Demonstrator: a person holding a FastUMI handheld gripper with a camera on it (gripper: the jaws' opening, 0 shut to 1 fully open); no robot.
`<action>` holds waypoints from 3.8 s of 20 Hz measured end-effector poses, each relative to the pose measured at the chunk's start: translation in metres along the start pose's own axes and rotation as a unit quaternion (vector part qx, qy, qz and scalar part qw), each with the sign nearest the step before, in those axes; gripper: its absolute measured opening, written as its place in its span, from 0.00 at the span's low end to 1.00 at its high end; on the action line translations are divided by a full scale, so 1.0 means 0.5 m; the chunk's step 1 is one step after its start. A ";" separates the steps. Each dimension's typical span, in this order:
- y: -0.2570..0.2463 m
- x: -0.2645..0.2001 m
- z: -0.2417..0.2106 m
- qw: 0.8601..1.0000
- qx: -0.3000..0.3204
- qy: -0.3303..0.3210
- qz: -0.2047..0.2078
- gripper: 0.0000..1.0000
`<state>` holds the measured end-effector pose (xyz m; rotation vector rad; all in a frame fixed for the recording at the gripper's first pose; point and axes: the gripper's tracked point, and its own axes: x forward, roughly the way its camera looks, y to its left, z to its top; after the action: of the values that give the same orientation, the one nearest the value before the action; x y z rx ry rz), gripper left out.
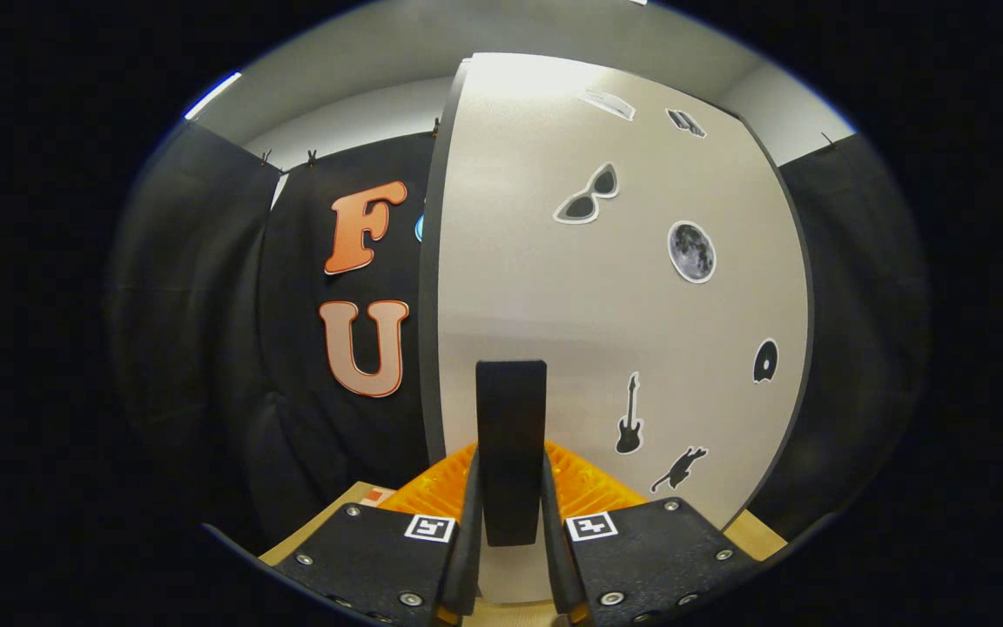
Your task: Open the shoe cabinet door, grab the shoes and put them into the shoe cabinet, then close the shoe cabinet door.
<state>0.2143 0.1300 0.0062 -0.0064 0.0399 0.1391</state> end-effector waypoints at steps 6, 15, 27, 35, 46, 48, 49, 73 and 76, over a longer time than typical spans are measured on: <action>-0.011 -0.029 0.005 1.000 0.005 0.008 -0.005 0.32; -0.033 -0.070 0.000 1.000 0.008 0.012 -0.011 0.32; -0.075 -0.125 -0.008 0.999 0.020 0.021 -0.031 0.32; -0.118 -0.154 -0.010 0.998 0.014 0.025 -0.054 0.31; -0.178 -0.174 -0.009 0.994 0.003 0.027 -0.102 0.31; -0.195 -0.190 -0.008 0.994 0.003 0.026 -0.105 0.31; -0.201 -0.188 -0.010 0.994 0.000 0.027 -0.109 0.31; -0.302 -0.211 -0.020 0.984 0.040 0.031 -0.169 0.25; -0.308 -0.215 -0.020 0.983 0.031 0.034 -0.179 0.25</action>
<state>0.1290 -0.0372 0.0012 0.0432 0.1096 -0.2233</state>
